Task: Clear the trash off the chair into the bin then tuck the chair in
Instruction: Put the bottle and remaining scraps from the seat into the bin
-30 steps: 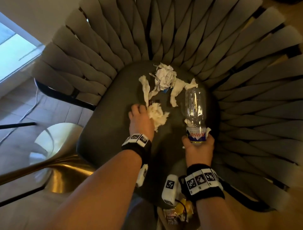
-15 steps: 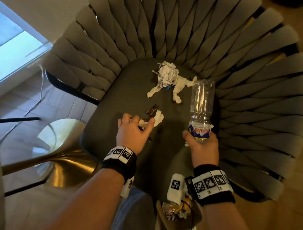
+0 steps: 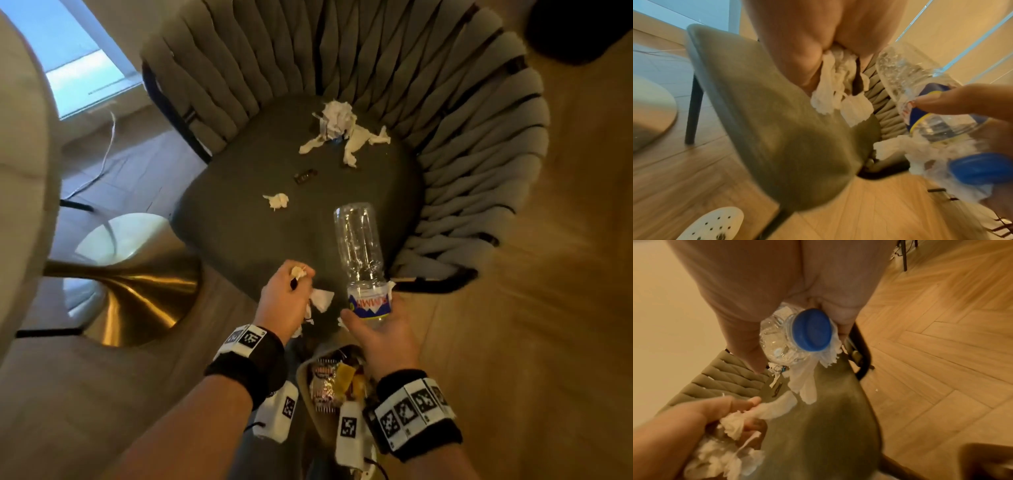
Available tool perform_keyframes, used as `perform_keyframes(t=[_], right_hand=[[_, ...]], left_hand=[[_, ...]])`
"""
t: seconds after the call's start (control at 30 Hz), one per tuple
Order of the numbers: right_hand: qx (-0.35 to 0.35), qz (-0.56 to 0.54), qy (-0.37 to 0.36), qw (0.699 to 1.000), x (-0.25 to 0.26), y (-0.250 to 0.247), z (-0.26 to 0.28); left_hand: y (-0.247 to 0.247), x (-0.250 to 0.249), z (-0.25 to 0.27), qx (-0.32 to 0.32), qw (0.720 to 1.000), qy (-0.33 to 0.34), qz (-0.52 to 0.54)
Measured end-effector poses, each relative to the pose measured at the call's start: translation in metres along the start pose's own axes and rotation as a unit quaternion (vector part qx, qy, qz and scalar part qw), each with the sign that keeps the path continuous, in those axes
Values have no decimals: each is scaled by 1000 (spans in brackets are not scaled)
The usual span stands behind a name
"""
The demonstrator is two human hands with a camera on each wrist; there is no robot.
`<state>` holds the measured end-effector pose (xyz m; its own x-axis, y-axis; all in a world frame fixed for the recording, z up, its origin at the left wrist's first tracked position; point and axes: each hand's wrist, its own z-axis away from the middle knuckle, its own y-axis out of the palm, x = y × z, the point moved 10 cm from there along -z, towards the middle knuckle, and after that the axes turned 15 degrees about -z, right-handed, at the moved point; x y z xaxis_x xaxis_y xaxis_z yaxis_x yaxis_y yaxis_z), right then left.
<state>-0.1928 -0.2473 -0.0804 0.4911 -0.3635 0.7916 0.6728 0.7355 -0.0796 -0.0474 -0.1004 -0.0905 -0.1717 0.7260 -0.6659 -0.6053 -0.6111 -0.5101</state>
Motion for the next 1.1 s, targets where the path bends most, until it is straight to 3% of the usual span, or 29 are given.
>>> perform_keyframes(t=[0.13, 0.23, 0.3, 0.4, 0.5, 0.6, 0.77, 0.87, 0.97, 1.1], right_hand=[[-2, -1, 41, 999, -69, -38, 51], [-14, 3, 104, 994, -134, -68, 82], [-21, 26, 160, 987, -181, -87, 96], [-11, 98, 244, 965, -252, -102, 100], [16, 181, 287, 941, -299, -96, 80], [-22, 214, 301, 929, -326, -88, 39], [-124, 214, 253, 935, -360, -74, -24], [-89, 266, 250, 927, -378, -58, -38], [-22, 317, 243, 916, -385, -42, -40], [-16, 246, 218, 944, -353, -49, -36]], left_hand=[[58, 40, 70, 44, 999, -23, -10], [113, 80, 109, 126, 987, -94, 27], [142, 107, 121, 153, 981, -116, -10], [170, 145, 121, 140, 981, -114, -70], [184, 178, 104, 79, 985, -110, -105], [202, 212, 75, 28, 985, -112, -132], [237, 258, 38, 21, 979, -100, -177], [265, 286, 33, 114, 960, -131, -221], [283, 294, 38, 211, 945, -163, -190], [270, 269, 37, 211, 956, -149, -141]])
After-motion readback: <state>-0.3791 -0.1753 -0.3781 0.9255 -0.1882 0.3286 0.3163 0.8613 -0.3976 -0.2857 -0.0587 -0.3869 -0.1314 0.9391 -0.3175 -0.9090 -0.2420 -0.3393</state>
